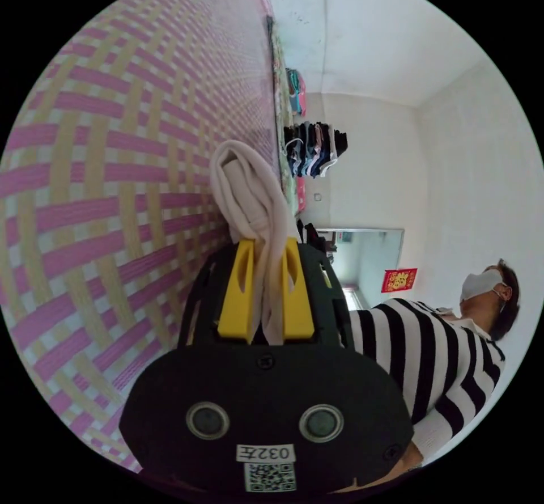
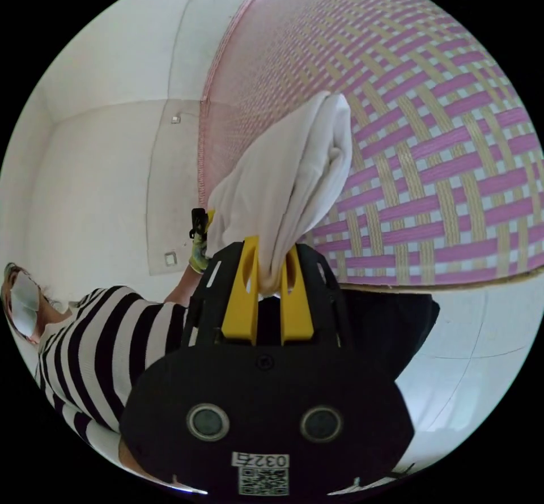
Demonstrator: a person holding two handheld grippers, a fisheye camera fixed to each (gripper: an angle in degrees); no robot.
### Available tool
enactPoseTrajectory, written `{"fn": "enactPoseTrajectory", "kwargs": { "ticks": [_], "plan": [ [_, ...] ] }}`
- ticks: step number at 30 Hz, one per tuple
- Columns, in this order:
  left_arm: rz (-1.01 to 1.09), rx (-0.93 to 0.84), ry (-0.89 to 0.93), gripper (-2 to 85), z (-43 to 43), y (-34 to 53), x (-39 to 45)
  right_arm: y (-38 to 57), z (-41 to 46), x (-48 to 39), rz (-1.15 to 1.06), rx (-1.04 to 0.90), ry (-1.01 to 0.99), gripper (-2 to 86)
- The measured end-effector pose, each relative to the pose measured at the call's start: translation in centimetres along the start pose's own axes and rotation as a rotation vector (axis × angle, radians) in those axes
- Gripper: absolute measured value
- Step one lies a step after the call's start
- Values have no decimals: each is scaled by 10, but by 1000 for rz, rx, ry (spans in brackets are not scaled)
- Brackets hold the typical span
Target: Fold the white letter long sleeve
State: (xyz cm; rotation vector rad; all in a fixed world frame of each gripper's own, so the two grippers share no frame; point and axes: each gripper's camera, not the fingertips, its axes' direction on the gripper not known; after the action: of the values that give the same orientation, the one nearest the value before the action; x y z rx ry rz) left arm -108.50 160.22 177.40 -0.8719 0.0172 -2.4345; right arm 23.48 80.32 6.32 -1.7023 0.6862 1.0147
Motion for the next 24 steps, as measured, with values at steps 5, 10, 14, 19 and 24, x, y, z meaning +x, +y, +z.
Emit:
{"fn": "enactPoseTrajectory", "kwargs": {
  "ticks": [5,10,14,19,24],
  "plan": [
    [86,-124,73,34,75,-26,20,66,-14,24,-35,138,20,57],
    [139,-196,179,34,169,-42,43,144,-52,71,-74,284,14,57],
    [158,-241,232,36,267,-50,62,209,-96,135,-121,365,-14,58],
    [105,-274,282,38,394,-53,67,270,-142,209,-145,433,7,58],
    [101,-349,247,40,500,-67,75,311,-168,277,-105,485,32,58]
  ]
}}
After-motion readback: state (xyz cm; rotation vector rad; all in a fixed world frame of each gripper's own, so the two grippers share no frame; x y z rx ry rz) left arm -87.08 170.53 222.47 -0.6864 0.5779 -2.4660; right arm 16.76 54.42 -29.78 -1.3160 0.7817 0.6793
